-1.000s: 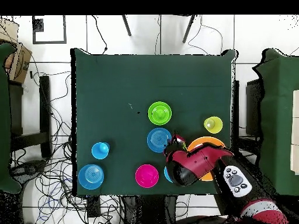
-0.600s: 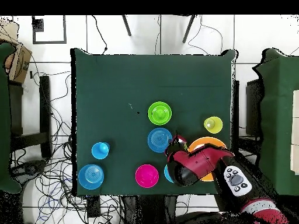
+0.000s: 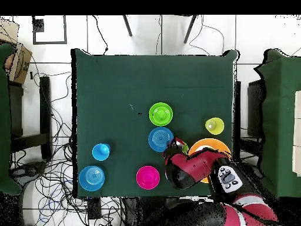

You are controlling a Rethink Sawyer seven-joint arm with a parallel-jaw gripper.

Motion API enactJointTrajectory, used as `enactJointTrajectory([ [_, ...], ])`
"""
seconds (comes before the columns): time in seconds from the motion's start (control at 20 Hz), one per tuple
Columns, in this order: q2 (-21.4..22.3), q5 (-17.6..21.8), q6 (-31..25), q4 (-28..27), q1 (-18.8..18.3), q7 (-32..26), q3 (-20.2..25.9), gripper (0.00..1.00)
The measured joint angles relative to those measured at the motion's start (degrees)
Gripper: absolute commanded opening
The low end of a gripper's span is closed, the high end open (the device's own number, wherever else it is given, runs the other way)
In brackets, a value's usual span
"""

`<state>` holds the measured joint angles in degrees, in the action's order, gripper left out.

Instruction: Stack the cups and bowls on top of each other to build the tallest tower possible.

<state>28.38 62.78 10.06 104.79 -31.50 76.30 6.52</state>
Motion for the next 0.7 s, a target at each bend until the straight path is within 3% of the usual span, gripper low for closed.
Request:
enactJointTrajectory([
  [0.7, -1.15, -2.74, 4.05, -0.41, 2.06, 0.0, -3.88, 1.0],
])
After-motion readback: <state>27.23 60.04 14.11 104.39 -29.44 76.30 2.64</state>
